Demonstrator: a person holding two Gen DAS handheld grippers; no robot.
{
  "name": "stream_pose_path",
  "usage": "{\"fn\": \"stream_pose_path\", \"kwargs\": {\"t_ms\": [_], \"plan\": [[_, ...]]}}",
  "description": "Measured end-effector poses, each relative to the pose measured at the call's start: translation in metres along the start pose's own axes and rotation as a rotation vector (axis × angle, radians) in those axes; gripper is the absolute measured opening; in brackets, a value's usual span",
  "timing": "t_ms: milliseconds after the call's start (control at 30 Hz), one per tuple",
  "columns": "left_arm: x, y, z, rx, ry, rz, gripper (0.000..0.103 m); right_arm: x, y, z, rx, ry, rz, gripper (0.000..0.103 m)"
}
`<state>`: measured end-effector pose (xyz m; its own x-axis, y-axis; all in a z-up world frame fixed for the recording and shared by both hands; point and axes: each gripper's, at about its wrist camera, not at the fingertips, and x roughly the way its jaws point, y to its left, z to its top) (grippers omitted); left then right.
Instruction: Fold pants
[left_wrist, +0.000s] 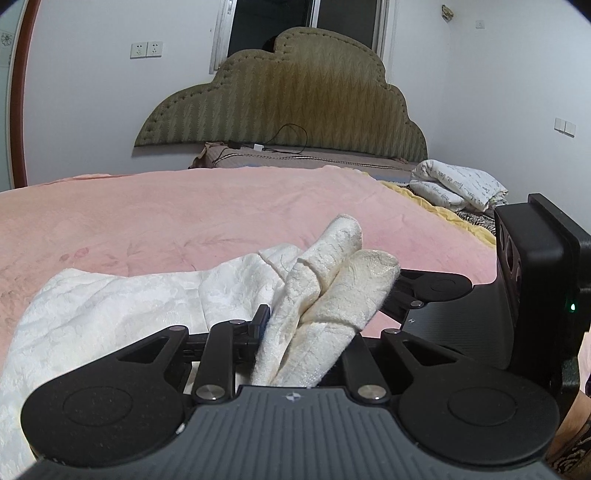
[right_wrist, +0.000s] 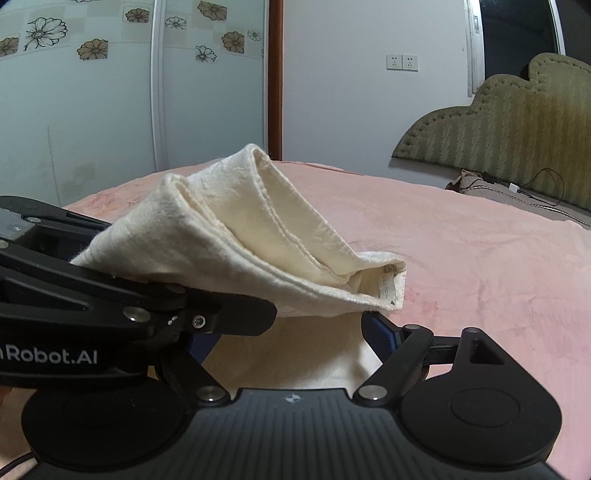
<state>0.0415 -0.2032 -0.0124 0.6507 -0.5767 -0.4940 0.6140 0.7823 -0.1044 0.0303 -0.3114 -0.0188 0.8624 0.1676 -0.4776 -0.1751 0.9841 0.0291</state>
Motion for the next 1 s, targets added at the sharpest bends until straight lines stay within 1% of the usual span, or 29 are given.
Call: {"fn": "stream_pose_path", "kwargs": {"t_ms": [267, 367, 467, 533, 600, 667, 733, 800, 900, 933, 967, 1000], "plan": [[-0.003, -0.003, -0.008, 0.023, 0.015, -0.025, 0.021, -0.012, 0.006, -0.008, -0.005, 0.018, -0.001, 0.083], [0.003, -0.007, -0.013, 0.048, 0.044, -0.029, 0.024, -0.015, 0.008, -0.015, -0.014, 0.040, 0.006, 0.083], [0.006, -0.011, -0.019, 0.074, 0.067, -0.059, 0.037, -0.021, 0.008, -0.024, -0.012, 0.081, -0.016, 0.083], [0.010, -0.011, -0.023, 0.067, 0.088, -0.087, 0.052, -0.030, 0.004, -0.031, -0.003, 0.115, -0.023, 0.083], [0.013, -0.009, -0.026, 0.048, 0.117, -0.104, 0.059, -0.043, -0.002, -0.035, 0.005, 0.142, -0.044, 0.083], [0.009, -0.008, -0.026, 0.039, 0.116, -0.115, 0.063, -0.058, -0.009, -0.037, 0.028, 0.165, -0.069, 0.088], [-0.001, -0.005, -0.024, 0.040, 0.099, -0.154, 0.080, -0.070, -0.016, -0.035, 0.036, 0.172, -0.130, 0.089], [-0.013, -0.002, -0.023, 0.047, 0.073, -0.190, 0.088, -0.077, -0.024, -0.031, 0.054, 0.181, -0.215, 0.089], [-0.030, 0.001, -0.021, 0.067, 0.051, -0.207, 0.089, -0.084, -0.043, -0.020, 0.137, 0.133, -0.299, 0.089], [-0.036, 0.005, -0.020, 0.071, 0.035, -0.210, 0.090, -0.087, -0.046, -0.016, 0.162, 0.105, -0.341, 0.089], [-0.041, 0.010, -0.019, 0.071, 0.014, -0.203, 0.091, -0.088, -0.048, -0.011, 0.189, 0.072, -0.366, 0.089], [-0.046, 0.016, -0.017, 0.071, -0.010, -0.173, 0.092, -0.090, -0.048, -0.007, 0.217, 0.038, -0.355, 0.089]]}}
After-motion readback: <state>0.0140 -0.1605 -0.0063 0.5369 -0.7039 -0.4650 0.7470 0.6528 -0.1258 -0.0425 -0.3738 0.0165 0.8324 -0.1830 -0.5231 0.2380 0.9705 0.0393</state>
